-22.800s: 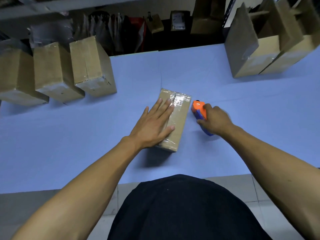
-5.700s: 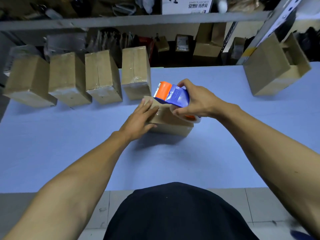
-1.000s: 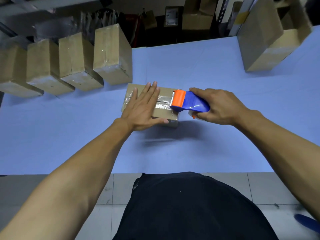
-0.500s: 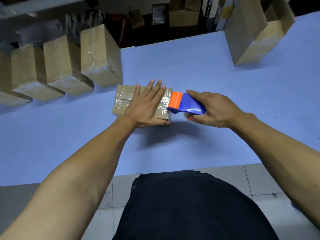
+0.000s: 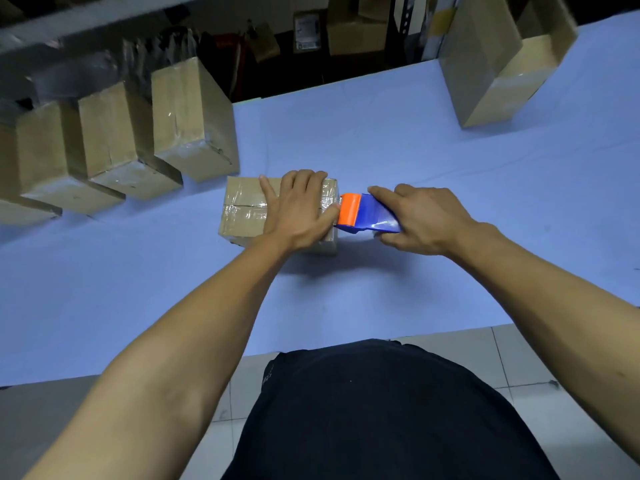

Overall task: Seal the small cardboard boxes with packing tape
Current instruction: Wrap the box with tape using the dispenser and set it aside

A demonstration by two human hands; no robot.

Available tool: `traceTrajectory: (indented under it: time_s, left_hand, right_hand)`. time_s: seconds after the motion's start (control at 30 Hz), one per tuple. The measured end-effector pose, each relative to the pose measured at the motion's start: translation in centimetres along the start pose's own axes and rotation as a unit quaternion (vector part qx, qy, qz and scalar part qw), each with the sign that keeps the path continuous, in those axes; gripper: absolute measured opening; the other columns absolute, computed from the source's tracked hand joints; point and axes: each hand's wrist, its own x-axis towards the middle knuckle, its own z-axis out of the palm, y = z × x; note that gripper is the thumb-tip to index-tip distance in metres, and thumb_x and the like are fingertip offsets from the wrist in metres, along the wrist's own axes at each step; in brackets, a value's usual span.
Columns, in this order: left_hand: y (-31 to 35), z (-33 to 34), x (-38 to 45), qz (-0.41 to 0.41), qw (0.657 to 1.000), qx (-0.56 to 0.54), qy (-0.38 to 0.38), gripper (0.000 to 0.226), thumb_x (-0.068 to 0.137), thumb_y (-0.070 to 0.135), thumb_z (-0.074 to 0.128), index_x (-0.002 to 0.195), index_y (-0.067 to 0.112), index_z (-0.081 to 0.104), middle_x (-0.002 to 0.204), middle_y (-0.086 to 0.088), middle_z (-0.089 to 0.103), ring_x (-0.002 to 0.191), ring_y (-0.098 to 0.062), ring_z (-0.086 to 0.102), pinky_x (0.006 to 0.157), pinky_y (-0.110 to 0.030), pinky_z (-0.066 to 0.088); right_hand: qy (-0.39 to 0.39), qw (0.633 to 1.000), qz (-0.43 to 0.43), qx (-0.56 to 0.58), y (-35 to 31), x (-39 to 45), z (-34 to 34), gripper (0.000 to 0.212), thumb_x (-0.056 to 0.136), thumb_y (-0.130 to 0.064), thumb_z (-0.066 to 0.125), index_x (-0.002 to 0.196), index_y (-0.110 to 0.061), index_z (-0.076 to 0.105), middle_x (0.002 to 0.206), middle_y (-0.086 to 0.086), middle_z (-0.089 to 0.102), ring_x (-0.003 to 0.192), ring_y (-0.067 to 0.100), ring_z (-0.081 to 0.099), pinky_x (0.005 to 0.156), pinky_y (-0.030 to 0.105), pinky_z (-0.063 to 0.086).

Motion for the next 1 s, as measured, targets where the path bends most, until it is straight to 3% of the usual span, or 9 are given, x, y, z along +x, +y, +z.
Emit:
traceTrajectory:
  time_s: [0.1, 0.2, 0.3, 0.47, 0.6, 0.8, 0.87, 1.0]
  left_hand:
    - [0.1, 0.2, 0.0, -0.005, 1.0, -0.003, 0.012, 0.059, 0.089, 0.05, 0.036, 0.139, 0.02, 0.045, 0.14, 0.002, 0.046, 0.133, -0.023, 0.034, 0.114, -0.069, 0.001]
    - [0.0, 0.4, 0.0, -0.008, 1.0, -0.02, 0.018, 0.052, 0.094, 0.045, 0.037, 0.139, 0.021, 0.046, 0.14, 0.002, 0.046, 0.134, -0.022, 0.034, 0.115, -0.068, -0.002]
    - [-0.1, 0.5, 0.1, -0.012, 1.0, -0.014, 0.021, 0.051, 0.094, 0.041, 0.036, 0.139, 0.02, 0.046, 0.139, 0.001, 0.047, 0.133, -0.023, 0.035, 0.115, -0.069, 0.0]
    - [0.3, 0.4, 0.0, -0.012, 1.0, 0.006, 0.023, 0.053, 0.091, 0.04, 0.036, 0.14, 0.021, 0.046, 0.137, 0.0, 0.048, 0.13, -0.024, 0.038, 0.112, -0.07, 0.004]
    - [0.3, 0.4, 0.1, -0.017, 1.0, 0.001, 0.02, 0.056, 0.088, 0.041, 0.034, 0.14, 0.023, 0.047, 0.136, 0.0, 0.049, 0.13, -0.024, 0.037, 0.112, -0.071, 0.004]
    - [-0.1, 0.2, 0.1, -0.014, 1.0, -0.022, 0.011, 0.064, 0.084, 0.044, 0.034, 0.143, 0.023, 0.045, 0.135, -0.001, 0.048, 0.133, -0.022, 0.035, 0.113, -0.07, -0.002]
    - [-0.1, 0.1, 0.1, -0.017, 0.999, -0.032, 0.005, 0.066, 0.083, 0.046, 0.035, 0.145, 0.024, 0.044, 0.135, -0.001, 0.048, 0.134, -0.021, 0.033, 0.113, -0.068, -0.005]
    - [0.1, 0.1, 0.0, -0.021, 1.0, -0.023, 0.001, 0.066, 0.085, 0.049, 0.037, 0.147, 0.026, 0.04, 0.135, -0.001, 0.046, 0.135, -0.022, 0.032, 0.112, -0.069, -0.005]
  right_hand:
    - [-0.003, 1.0, 0.006, -0.012, -0.7, 0.7, -1.7, 0.072, 0.081, -0.075, 0.053, 0.139, -0.032, 0.045, 0.103, 0.002, 0.06, 0.091, 0.03, 0.061, 0.064, 0.031, 0.034]
    - [-0.008, 1.0, 0.01, -0.028, -2.0, 2.0, -3.4, 0.044, 0.079, -0.06, 0.062, 0.112, -0.03, 0.059, 0.086, -0.001, 0.058, 0.08, 0.026, 0.054, 0.061, 0.029, 0.029]
    - [-0.021, 0.998, 0.024, -0.049, -3.4, 3.0, -4.3, 0.033, 0.076, -0.049, 0.065, 0.099, -0.027, 0.061, 0.079, -0.001, 0.057, 0.078, 0.027, 0.056, 0.059, 0.028, 0.025]
    - [-0.042, 0.993, 0.058, -0.098, -5.5, 3.5, -5.2, 0.02, 0.079, -0.036, 0.064, 0.091, -0.023, 0.055, 0.067, -0.002, 0.04, 0.069, 0.025, 0.05, 0.062, 0.028, 0.03]
    - [-0.073, 0.989, 0.074, -0.102, -6.2, 3.8, -6.3, 0.019, 0.079, -0.033, 0.062, 0.085, -0.021, 0.048, 0.067, 0.0, 0.039, 0.058, 0.019, 0.041, 0.065, 0.03, 0.032]
    - [-0.085, 0.989, 0.068, -0.103, -7.2, 4.3, -7.2, 0.033, 0.081, -0.041, 0.063, 0.075, -0.021, 0.037, 0.069, 0.0, 0.036, 0.074, 0.025, 0.047, 0.07, 0.031, 0.034]
    - [-0.077, 0.989, 0.069, -0.105, -7.1, 3.9, -7.0, 0.031, 0.082, -0.043, 0.063, 0.079, -0.021, 0.041, 0.068, 0.0, 0.035, 0.074, 0.025, 0.047, 0.07, 0.03, 0.034]
    - [-0.041, 0.988, 0.071, -0.129, -7.8, 2.9, -5.5, 0.024, 0.086, -0.028, 0.059, 0.071, -0.022, 0.041, 0.069, -0.003, 0.039, 0.076, 0.023, 0.05, 0.069, 0.028, 0.032]
